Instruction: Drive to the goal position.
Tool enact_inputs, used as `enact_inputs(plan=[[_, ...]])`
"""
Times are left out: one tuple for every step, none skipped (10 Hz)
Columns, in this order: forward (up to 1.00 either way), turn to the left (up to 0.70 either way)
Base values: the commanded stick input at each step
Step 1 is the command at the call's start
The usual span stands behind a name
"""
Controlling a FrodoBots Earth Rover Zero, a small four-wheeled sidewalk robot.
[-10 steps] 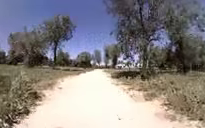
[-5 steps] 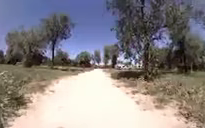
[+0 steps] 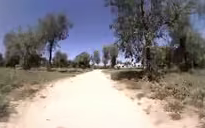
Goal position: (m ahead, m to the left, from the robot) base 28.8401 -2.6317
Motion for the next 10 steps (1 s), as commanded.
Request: enact_inputs(plan=[[0.85,0.00],[0.85,0.00],[0.85,0.00],[0.85,0.00],[0.85,0.00],[0.85,0.00],[0.85,0.00],[0.85,0.00],[0.85,0.00],[0.85,0.00]])
